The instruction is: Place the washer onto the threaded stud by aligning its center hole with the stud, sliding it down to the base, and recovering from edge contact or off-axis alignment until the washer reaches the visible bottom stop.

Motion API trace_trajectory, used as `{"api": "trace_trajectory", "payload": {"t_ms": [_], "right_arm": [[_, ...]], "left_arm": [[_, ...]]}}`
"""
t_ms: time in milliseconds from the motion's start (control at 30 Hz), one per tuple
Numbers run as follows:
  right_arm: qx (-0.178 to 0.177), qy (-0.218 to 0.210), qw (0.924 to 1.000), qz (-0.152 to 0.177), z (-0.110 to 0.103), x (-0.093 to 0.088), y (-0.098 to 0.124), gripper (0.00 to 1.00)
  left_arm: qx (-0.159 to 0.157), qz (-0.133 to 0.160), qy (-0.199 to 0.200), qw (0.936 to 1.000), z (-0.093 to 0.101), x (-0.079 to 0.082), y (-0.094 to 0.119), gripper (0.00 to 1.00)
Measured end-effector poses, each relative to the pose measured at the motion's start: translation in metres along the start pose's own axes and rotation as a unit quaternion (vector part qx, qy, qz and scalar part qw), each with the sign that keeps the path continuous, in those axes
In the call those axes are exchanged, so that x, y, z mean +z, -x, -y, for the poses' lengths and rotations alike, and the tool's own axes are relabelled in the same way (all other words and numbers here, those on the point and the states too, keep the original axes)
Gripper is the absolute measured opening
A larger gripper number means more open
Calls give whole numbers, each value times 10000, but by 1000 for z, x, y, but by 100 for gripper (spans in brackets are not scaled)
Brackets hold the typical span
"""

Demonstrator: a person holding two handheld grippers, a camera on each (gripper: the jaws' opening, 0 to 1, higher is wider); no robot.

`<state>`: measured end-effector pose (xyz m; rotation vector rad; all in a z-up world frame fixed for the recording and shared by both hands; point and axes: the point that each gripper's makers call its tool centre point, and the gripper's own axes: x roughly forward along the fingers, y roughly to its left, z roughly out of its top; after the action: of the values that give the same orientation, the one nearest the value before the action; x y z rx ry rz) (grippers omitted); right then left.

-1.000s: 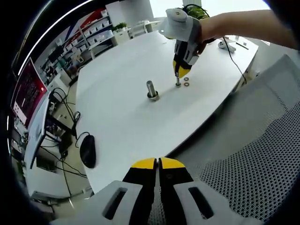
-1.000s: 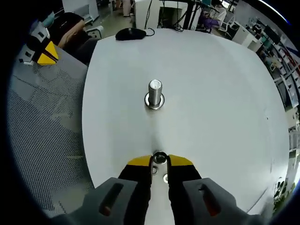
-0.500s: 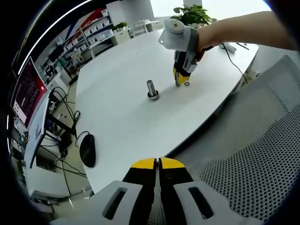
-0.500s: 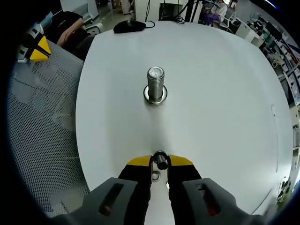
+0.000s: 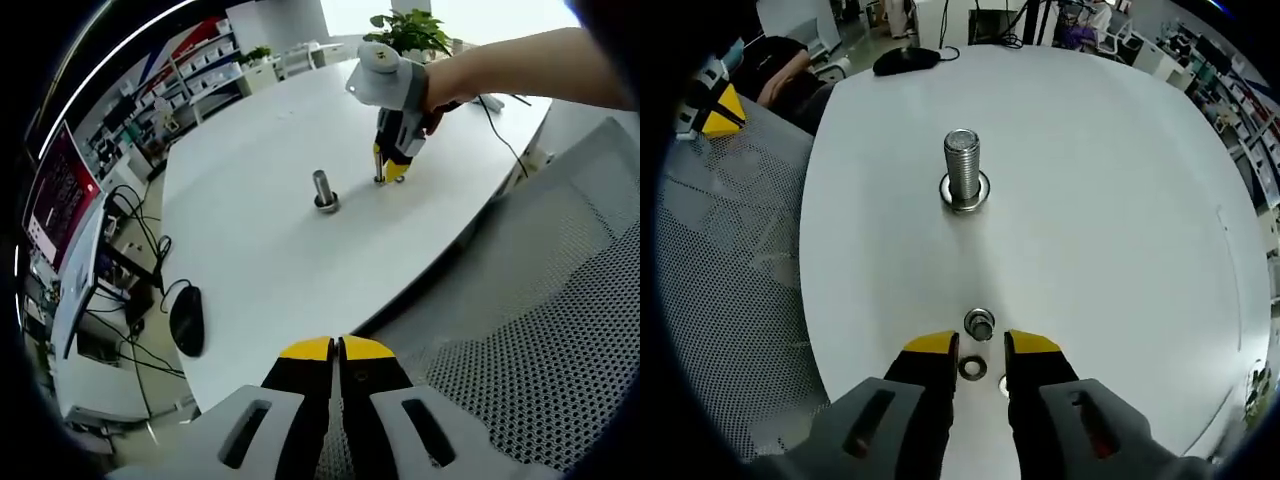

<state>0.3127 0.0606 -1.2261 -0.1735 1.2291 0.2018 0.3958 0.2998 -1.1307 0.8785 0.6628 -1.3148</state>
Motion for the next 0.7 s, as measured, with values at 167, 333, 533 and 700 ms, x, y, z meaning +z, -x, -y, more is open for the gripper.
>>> {"api": "trace_trajectory", "payload": {"t_ms": [167,333,533,700], "right_arm": [[56,-126,9999,-78,-4,-16,0,21],[98,-193,9997,-113,-9,-26,-1,21],[65,-289,9995,-103,-6,-26,-2,21],[37,-321,9994,-75,-5,-21,-4,20]], "left_arm": [[1,10,-5,10000,0,0,1,0],[-2,10,-12,10000,1,0,1,0],[1,12,-8,10000,1,0,2,0],[-1,10,-7,10000,1,0,3,0]]}}
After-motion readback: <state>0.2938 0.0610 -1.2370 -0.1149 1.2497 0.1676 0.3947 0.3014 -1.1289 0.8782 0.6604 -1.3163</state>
